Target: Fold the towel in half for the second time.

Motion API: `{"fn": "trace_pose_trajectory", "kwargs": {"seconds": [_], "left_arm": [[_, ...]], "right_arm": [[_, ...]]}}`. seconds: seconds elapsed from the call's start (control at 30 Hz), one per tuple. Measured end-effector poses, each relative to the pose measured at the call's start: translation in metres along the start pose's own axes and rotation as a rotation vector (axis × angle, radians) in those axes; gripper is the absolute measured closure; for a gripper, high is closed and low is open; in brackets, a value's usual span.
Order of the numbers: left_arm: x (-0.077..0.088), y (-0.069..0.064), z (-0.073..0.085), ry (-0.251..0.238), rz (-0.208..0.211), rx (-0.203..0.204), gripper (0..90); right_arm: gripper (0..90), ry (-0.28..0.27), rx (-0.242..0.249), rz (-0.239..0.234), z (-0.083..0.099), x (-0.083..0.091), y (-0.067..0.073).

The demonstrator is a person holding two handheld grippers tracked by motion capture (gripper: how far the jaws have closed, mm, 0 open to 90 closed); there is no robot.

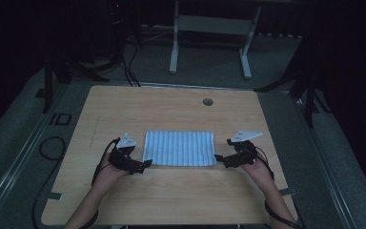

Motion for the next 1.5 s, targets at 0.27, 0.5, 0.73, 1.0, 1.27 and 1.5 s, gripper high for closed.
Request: {"fn": "trace_pose_trajectory", "kwargs": {"seconds": [0.27, 0.5, 0.73, 1.0, 1.27, 1.5], "left_arm": [[0.016, 0.007, 0.023, -0.03, -0.03, 0.016, 1.7], [0.034, 0.017, 0.039, -0.056, -0.051, 0.049, 1.7], [0.05, 0.029, 0.049, -0.074, -0.078, 0.083, 1.8], [0.063, 0.038, 0.062, -0.078, -0.074, 0.125, 1.8], [0.07, 0.045, 0.073, -0.112, -0.114, 0.154, 1.8], [0.069, 0.044, 0.076, -0.101, -0.105, 0.14, 1.8]], "right_arm": [[12.0, 0.001, -0.044, 0.026, 0.032, 0.017, -0.002], [12.0, 0.027, -0.061, 0.04, 0.057, 0.03, 0.001], [12.0, -0.003, -0.109, 0.089, 0.082, 0.048, 0.003], [12.0, -0.035, -0.161, 0.142, 0.099, 0.07, 0.0], [12.0, -0.035, -0.15, 0.189, 0.103, 0.073, 0.002], [12.0, 0.001, -0.12, 0.226, 0.105, 0.069, 0.004]]}}
Point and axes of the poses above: each handheld gripper's, and its own axes: x roughly backward along the jaws, z roughly out of its underside, y roughly to its left, the point moved 3 cm from there along -x, roughly forward along the jaws, and after that the axes turned 7 degrees about x, right-handed, at the moved point
